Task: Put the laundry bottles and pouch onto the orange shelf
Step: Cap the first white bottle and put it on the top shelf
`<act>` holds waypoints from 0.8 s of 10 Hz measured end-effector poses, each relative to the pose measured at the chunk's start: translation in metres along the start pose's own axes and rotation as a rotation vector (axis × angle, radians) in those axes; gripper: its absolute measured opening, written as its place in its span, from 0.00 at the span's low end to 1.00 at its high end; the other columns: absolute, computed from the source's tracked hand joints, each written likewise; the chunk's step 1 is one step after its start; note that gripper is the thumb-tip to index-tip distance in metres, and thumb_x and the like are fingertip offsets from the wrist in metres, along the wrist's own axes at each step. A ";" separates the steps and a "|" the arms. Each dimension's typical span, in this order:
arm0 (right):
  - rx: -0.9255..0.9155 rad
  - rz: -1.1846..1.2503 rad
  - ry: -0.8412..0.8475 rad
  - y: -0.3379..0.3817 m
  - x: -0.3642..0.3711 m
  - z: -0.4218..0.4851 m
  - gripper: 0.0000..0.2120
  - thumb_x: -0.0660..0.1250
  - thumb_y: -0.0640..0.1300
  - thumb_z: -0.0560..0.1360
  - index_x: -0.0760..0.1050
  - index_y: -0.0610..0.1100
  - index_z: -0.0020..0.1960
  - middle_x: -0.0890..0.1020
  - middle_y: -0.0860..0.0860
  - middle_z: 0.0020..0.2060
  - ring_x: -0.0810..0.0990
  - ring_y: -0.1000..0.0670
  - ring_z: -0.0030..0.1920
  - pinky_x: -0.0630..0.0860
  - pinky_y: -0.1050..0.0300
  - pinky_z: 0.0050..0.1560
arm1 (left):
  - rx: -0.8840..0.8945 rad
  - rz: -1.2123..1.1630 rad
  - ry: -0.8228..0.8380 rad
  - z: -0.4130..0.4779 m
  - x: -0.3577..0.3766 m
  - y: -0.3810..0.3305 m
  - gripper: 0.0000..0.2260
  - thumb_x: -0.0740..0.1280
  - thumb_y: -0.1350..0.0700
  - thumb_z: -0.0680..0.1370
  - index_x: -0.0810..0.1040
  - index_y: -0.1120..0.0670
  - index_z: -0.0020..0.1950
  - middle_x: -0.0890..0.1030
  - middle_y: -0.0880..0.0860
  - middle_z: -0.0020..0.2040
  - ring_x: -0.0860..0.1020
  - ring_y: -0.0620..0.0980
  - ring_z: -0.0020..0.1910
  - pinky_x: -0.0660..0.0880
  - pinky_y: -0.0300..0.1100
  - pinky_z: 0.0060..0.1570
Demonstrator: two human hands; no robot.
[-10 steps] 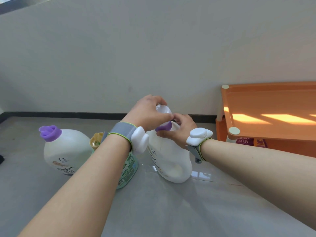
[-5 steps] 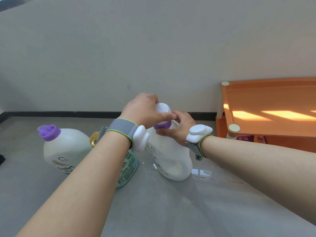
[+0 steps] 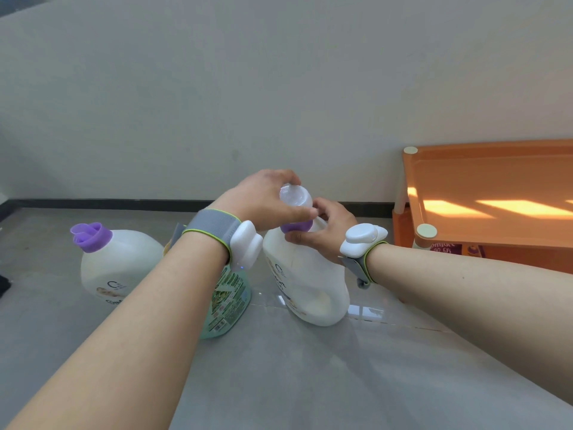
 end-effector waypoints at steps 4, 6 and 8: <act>-0.024 -0.042 0.003 0.000 0.000 -0.002 0.32 0.79 0.61 0.60 0.75 0.55 0.61 0.78 0.52 0.58 0.76 0.48 0.61 0.76 0.48 0.62 | 0.149 -0.344 -0.096 -0.014 0.018 0.009 0.30 0.73 0.50 0.71 0.66 0.36 0.70 0.72 0.47 0.64 0.73 0.46 0.63 0.70 0.40 0.63; 0.346 -0.062 0.234 -0.052 0.014 -0.043 0.59 0.78 0.63 0.45 0.65 0.47 0.72 0.79 0.50 0.62 0.79 0.44 0.61 0.76 0.45 0.63 | -0.849 -1.261 -0.510 -0.053 0.133 0.023 0.05 0.58 0.58 0.79 0.69 0.57 0.45 0.73 0.58 0.46 0.71 0.54 0.46 0.72 0.51 0.50; 0.461 -0.050 0.353 -0.066 0.009 -0.029 0.32 0.79 0.38 0.62 0.76 0.40 0.65 0.82 0.41 0.60 0.80 0.38 0.61 0.77 0.44 0.64 | -0.723 -1.247 0.091 -0.063 0.210 -0.017 0.23 0.62 0.63 0.58 0.76 0.50 0.52 0.79 0.50 0.46 0.75 0.56 0.48 0.71 0.40 0.40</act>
Point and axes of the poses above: each hand's wrist, its own z-axis towards the middle knuckle, its own x-axis out of the palm, y = z × x, the point moved 2 cm from there along z, towards the middle knuckle
